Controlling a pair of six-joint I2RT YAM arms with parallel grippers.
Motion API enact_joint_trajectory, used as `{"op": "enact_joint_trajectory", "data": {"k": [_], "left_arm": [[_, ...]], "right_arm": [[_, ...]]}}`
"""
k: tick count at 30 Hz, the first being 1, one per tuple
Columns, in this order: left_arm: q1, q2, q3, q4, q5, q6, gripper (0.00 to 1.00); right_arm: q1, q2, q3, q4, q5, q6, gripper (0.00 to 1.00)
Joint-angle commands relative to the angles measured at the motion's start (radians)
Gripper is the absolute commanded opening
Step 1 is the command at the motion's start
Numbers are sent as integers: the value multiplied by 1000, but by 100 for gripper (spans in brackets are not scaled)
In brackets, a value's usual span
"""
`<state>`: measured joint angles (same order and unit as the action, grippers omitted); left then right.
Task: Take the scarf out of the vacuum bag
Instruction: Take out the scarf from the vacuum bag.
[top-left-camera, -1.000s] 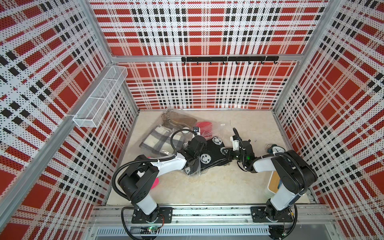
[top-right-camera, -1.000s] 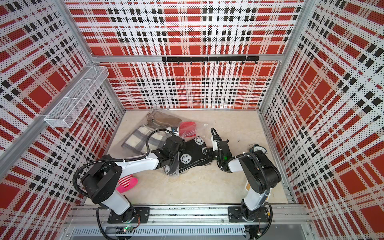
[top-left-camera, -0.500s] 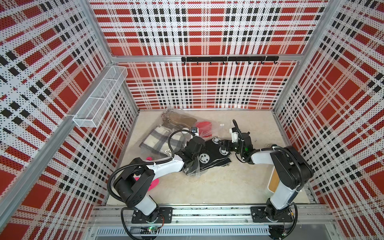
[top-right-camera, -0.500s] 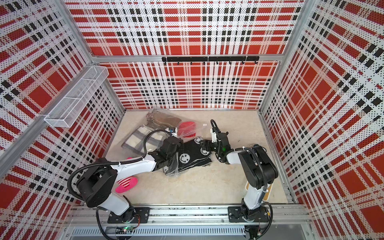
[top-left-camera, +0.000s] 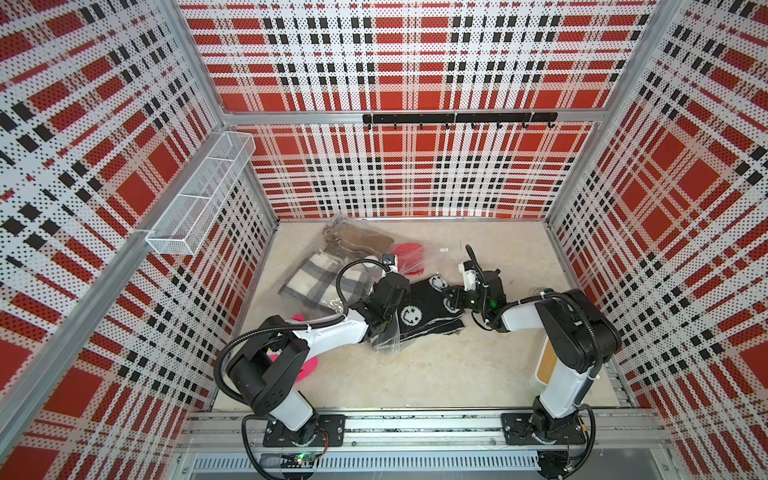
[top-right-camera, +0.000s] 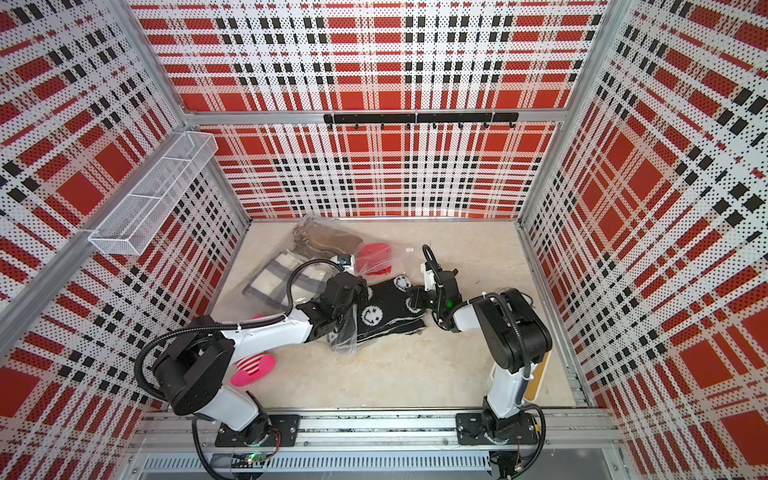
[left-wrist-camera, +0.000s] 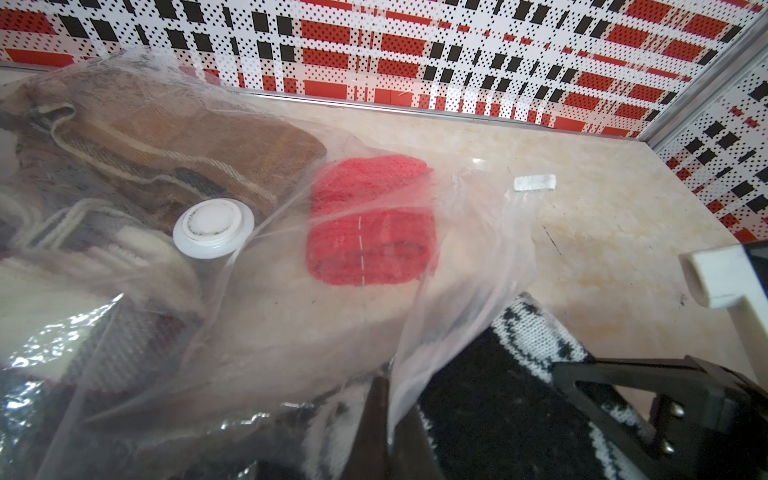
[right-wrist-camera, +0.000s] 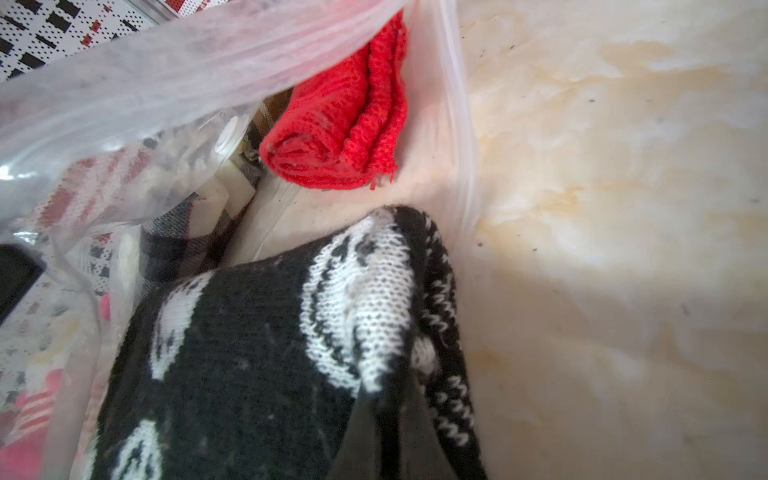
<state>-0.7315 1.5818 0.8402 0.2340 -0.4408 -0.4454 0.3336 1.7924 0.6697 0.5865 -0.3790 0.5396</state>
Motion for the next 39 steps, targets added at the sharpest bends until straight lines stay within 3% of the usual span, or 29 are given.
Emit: {"op": "enact_joint_trajectory", "data": {"k": [1, 8, 19, 26, 28, 32, 39], "left_arm": [[6, -19, -5, 4, -2, 7, 0], [4, -13, -2, 4, 9, 5, 0], [8, -29, -11, 14, 26, -12, 0], [9, -51, -22, 16, 22, -10, 0], [12, -53, -25, 25, 39, -13, 0], [12, -47, -21, 30, 56, -16, 0], [21, -55, -36, 57, 97, 0, 0]], "right_arm": [[-56, -49, -42, -51, 59, -15, 0], [-93, -137, -68, -165, 216, -34, 0], [-198, -165, -31, -236, 255, 6, 0], [-221, -230, -14, -346, 471, 3, 0], [-221, -241, -39, -297, 472, 2, 1], [-219, -283, -41, -304, 432, -6, 38], [-179, -519, -90, -323, 521, 31, 67]]}}
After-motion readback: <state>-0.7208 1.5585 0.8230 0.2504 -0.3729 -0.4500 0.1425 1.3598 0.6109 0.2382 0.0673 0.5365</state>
